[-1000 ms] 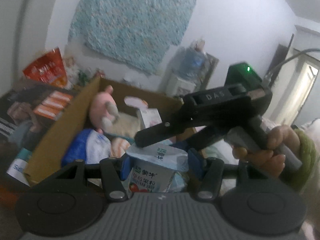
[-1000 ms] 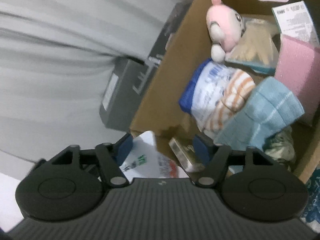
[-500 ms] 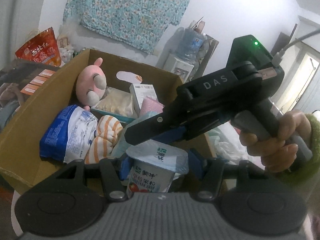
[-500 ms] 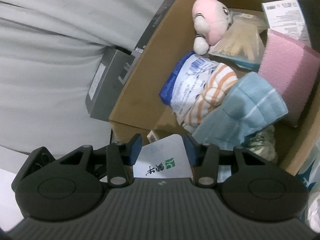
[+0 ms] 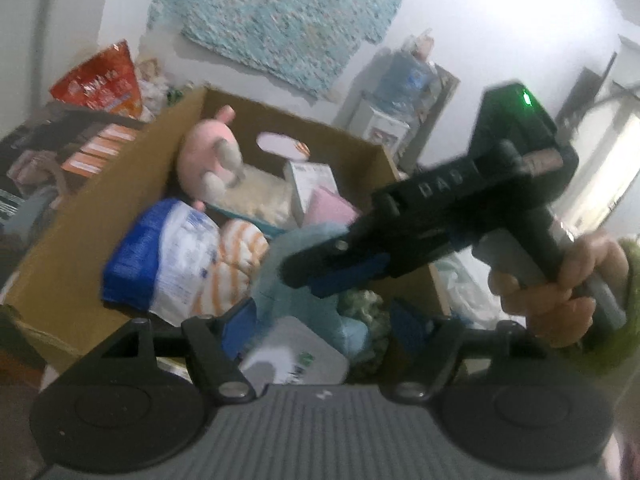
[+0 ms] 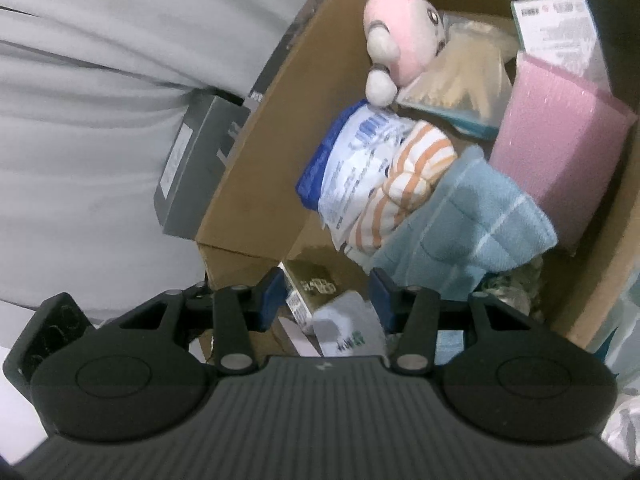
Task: Organize soft objects
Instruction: 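Release the small box and yogurt cup into the box, opening both tools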
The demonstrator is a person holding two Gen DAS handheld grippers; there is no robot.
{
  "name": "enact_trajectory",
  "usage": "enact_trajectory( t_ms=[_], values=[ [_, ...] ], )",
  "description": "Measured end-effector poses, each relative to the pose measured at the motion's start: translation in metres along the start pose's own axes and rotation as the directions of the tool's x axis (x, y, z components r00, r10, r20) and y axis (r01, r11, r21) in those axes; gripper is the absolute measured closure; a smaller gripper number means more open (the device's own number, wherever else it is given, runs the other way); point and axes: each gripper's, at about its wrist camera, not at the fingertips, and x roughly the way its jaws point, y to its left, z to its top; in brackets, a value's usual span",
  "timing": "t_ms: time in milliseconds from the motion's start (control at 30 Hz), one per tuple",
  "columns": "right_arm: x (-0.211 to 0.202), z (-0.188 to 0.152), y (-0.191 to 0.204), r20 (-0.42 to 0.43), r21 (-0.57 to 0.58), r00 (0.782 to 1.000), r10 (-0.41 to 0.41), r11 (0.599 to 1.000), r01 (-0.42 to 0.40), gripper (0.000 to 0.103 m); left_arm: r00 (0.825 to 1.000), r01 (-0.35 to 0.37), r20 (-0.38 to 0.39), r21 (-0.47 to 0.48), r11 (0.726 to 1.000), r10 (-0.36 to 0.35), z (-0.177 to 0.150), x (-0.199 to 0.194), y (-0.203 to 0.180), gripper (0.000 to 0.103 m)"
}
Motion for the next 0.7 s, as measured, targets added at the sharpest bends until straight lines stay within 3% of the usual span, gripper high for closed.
enact_trajectory(
  t_ms=[133, 233, 300, 367, 433, 467, 567, 600, 700],
  values=[
    [-0.014, -0.004, 0.005, 0.064, -0.009, 0.997, 0.041, 0.999, -0.040, 0.056, 0.996, -0.052, 0.076, -0.037, 0.998, 0.054, 0.004, -0.026, 0.008, 0.021],
    [-0.035, -0.015, 0.016, 0.149, -0.055, 0.988, 0.035, 0.998, -0.027, 0.053, 0.988, -0.094, 0.117, -0.050, 0.994, 0.100, 0.004, -0.043, 0.008, 0.013],
    [-0.052, -0.025, 0.026, 0.218, -0.098, 0.976, -0.008, 0.995, 0.030, 0.042, 0.982, -0.129, 0.135, -0.052, 0.990, 0.135, 0.004, -0.054, 0.007, 0.006],
    [-0.075, -0.038, 0.040, 0.321, -0.151, 0.942, -0.097, 0.977, 0.152, 0.032, 0.971, -0.174, 0.156, -0.056, 0.983, 0.181, 0.004, -0.063, 0.003, 0.001],
    [-0.095, -0.053, 0.052, 0.416, -0.179, 0.892, -0.177, 0.946, 0.271, 0.022, 0.955, -0.222, 0.188, -0.061, 0.973, 0.229, 0.002, -0.073, -0.001, 0.000],
    [-0.105, -0.061, 0.058, 0.467, -0.182, 0.855, -0.225, 0.922, 0.342, 0.017, 0.948, -0.242, 0.199, -0.059, 0.968, 0.249, 0.001, -0.077, -0.003, 0.000],
    [-0.128, -0.087, 0.072, 0.594, -0.157, 0.723, -0.353, 0.830, 0.535, 0.005, 0.928, -0.292, 0.224, -0.055, 0.955, 0.297, -0.002, -0.087, -0.010, 0.000],
    [-0.135, -0.098, 0.076, 0.634, -0.130, 0.665, -0.394, 0.794, 0.594, 0.001, 0.922, -0.306, 0.232, -0.054, 0.950, 0.310, -0.003, -0.090, -0.013, 0.000],
    [-0.147, -0.126, 0.083, 0.713, -0.069, 0.527, -0.463, 0.701, 0.710, 0.001, 0.904, -0.341, 0.257, -0.051, 0.939, 0.342, -0.007, -0.098, -0.022, 0.000]
  ],
)
